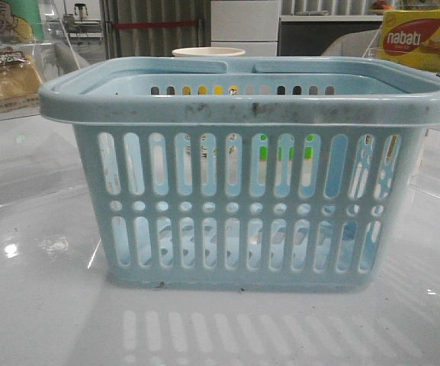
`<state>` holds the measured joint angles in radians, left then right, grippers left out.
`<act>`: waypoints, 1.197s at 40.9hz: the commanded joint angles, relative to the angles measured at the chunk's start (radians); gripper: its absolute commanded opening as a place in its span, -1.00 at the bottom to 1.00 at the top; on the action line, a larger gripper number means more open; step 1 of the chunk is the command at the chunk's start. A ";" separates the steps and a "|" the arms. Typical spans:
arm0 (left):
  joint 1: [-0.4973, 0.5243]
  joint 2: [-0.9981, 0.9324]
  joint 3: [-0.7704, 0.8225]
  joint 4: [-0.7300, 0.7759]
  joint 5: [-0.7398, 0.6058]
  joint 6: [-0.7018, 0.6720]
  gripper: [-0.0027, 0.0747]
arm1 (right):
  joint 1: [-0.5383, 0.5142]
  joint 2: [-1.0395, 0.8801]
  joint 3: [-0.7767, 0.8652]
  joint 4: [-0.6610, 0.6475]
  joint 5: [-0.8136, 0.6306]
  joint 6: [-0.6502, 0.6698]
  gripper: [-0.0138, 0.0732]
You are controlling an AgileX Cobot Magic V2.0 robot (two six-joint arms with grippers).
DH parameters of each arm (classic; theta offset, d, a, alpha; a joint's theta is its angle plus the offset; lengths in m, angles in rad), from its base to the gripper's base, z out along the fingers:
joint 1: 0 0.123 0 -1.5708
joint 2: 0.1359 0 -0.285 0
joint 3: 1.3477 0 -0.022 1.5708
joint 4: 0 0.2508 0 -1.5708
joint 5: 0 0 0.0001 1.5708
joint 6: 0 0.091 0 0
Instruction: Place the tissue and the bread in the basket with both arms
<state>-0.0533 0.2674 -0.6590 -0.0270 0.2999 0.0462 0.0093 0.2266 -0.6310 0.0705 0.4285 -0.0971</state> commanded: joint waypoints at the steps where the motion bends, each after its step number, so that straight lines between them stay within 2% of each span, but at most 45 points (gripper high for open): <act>1: -0.007 0.086 -0.051 -0.001 0.024 -0.010 -0.70 | -0.005 0.094 -0.058 0.006 0.029 -0.007 -0.55; 8: -0.007 0.183 -0.051 -0.001 0.174 -0.010 -0.70 | -0.005 0.203 -0.038 0.006 0.118 -0.007 -0.55; 15: -0.007 0.274 -0.051 -0.001 0.268 -0.010 -0.70 | -0.005 0.318 -0.023 0.006 0.176 -0.007 -0.55; 27: -0.007 0.371 -0.051 -0.001 0.289 -0.010 -0.70 | -0.005 0.502 -0.023 0.006 0.188 -0.007 -0.54; 30: -0.007 0.386 -0.051 -0.001 0.292 -0.010 -0.70 | -0.005 0.541 -0.023 0.006 0.178 -0.007 -0.45; 32: -0.007 0.398 -0.051 -0.001 0.292 -0.010 -0.69 | -0.005 0.569 -0.023 0.006 0.169 -0.007 -0.24; 33: -0.007 0.403 -0.051 -0.001 0.294 -0.010 -0.66 | -0.005 0.582 -0.023 0.005 0.164 -0.007 -0.17; 35: -0.007 0.412 -0.051 -0.001 0.293 -0.010 -0.55 | -0.005 0.610 -0.023 0.004 0.146 -0.007 0.13; 37: -0.007 0.425 -0.051 0.004 0.295 -0.008 -0.36 | -0.005 0.638 -0.023 -0.002 0.125 -0.007 0.37; 40: -0.007 0.437 -0.051 0.010 0.298 -0.008 0.02 | -0.007 0.674 -0.027 -0.002 0.093 -0.007 0.59; 42: -0.007 0.443 -0.051 0.010 0.300 -0.008 0.25 | -0.007 0.697 -0.034 -0.002 0.075 -0.003 0.61; 44: -0.007 0.449 -0.051 0.012 0.302 -0.008 0.40 | -0.015 0.724 -0.051 -0.002 0.058 0.000 0.59; 49: -0.007 0.458 -0.051 0.014 0.302 -0.008 0.43 | -0.067 0.804 -0.127 -0.002 0.045 0.001 0.52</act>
<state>-0.0533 0.7194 -0.6759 -0.0153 0.6691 0.0462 -0.0195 0.9883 -0.6742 0.0705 0.5605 -0.0952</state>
